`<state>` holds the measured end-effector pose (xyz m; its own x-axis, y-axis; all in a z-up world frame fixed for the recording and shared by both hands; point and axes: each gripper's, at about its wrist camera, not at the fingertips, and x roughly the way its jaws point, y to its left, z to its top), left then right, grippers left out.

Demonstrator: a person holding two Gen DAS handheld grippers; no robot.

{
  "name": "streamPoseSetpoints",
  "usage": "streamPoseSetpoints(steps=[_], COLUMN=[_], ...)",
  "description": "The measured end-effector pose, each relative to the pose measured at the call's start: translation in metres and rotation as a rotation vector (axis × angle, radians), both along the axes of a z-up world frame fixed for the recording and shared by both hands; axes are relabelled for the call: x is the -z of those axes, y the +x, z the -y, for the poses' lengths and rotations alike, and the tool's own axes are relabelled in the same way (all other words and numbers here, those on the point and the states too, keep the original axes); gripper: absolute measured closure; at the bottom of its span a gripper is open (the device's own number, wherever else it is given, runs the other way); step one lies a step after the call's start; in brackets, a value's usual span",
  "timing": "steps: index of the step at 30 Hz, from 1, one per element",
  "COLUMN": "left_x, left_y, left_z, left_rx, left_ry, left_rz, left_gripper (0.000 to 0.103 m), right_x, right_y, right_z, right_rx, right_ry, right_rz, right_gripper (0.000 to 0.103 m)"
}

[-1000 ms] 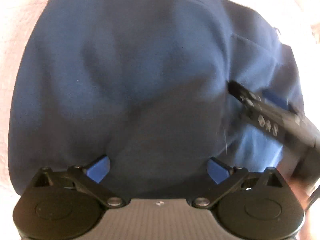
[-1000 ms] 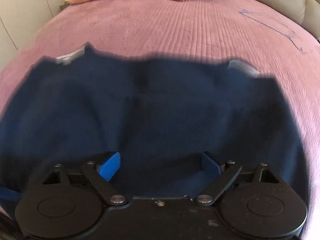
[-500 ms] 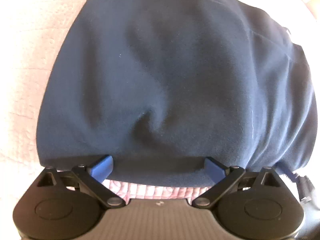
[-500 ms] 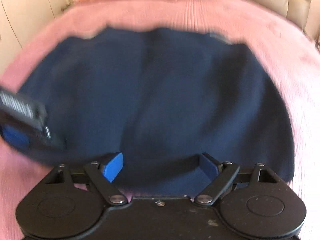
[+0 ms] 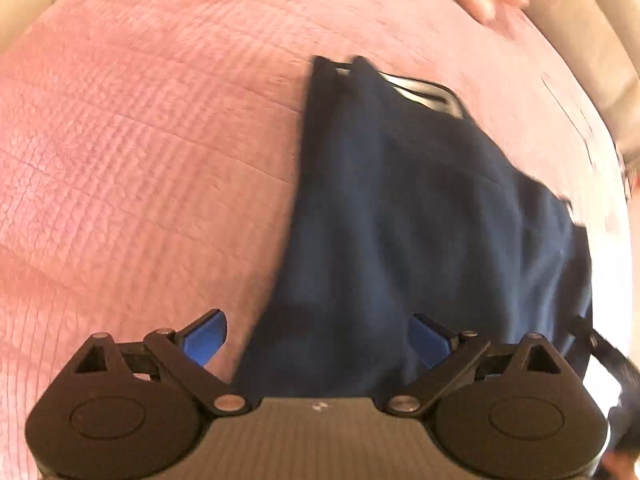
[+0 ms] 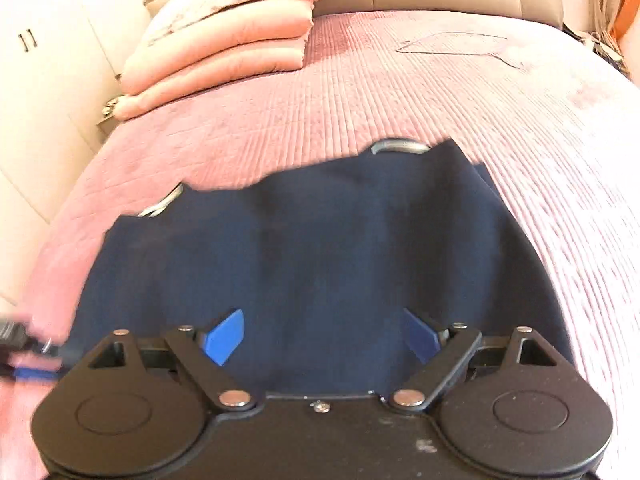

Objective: Fold large clothes

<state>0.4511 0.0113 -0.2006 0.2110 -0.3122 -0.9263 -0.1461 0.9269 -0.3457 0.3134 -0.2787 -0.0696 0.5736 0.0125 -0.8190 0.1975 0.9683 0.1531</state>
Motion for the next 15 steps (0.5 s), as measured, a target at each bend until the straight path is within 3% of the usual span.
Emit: streamPoseSetpoints(steps=[2, 4, 8, 15], left_x=[0.010, 0.024, 0.041, 0.051], left_y=[0.011, 0.021, 0.040, 0.105], left_z=[-0.016, -0.024, -0.025, -0.006], left_rx=[-0.016, -0.024, -0.035, 0.028], left_ry=[-0.026, -0.058, -0.133, -0.178], left_rz=[-0.002, -0.003, 0.037, 0.157], left_gripper=[0.008, 0.009, 0.000, 0.005], right_x=[0.019, 0.041, 0.048, 0.051], right_y=[0.030, 0.042, 0.022, -0.033], right_z=[-0.009, -0.020, -0.028, -0.031], right_rx=[-0.008, -0.032, 0.007, 0.073], right_ry=[-0.063, -0.061, -0.091, -0.057], right_rz=[-0.064, -0.136, -0.066, -0.010], right_gripper=[0.001, 0.001, 0.001, 0.001])
